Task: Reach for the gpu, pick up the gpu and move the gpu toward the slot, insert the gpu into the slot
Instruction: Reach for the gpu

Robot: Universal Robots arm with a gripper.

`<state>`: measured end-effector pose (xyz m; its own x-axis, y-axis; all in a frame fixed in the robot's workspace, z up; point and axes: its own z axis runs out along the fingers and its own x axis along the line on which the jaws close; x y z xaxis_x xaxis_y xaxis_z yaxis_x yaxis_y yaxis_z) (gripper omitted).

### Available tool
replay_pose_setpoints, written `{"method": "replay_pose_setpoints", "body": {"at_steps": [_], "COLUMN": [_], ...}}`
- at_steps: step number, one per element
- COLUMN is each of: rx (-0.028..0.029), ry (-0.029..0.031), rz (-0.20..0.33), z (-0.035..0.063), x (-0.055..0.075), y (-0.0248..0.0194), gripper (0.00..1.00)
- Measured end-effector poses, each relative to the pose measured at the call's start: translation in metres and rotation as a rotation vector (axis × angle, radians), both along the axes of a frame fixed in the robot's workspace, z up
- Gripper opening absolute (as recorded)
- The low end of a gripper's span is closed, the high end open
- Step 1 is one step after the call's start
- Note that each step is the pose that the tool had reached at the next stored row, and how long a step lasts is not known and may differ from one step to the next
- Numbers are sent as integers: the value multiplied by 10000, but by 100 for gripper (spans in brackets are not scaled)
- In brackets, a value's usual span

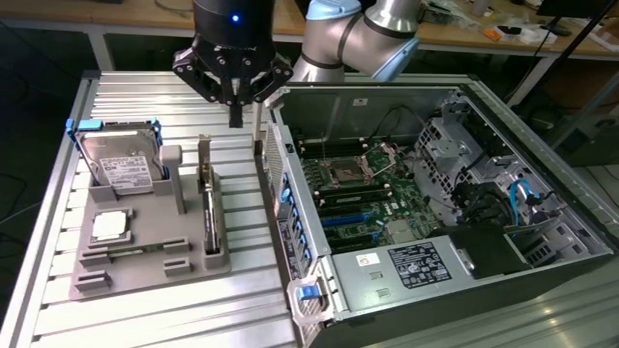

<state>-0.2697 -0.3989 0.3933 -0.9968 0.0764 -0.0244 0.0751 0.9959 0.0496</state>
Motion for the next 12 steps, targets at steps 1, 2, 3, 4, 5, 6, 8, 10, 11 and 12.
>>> {"method": "replay_pose_setpoints", "body": {"at_steps": [1, 2, 3, 4, 5, 6, 8, 10, 11, 12], "rx": [3, 4, 6, 8, 11, 13, 20, 24, 28, 32], "ry": [-1, 0, 1, 1, 1, 2, -1, 2, 1, 1], "rz": [1, 1, 1, 1, 1, 0, 0, 1, 2, 1], "z": [0, 0, 1, 1, 0, 1, 0, 1, 1, 1], "x": [-32, -64, -96, -131, -164, -197, -264, -333, -365, -398], "y": [0, 0, 0, 0, 0, 0, 0, 0, 0, 0], "gripper": [11, 11, 11, 11, 11, 11, 11, 11, 11, 11]}}
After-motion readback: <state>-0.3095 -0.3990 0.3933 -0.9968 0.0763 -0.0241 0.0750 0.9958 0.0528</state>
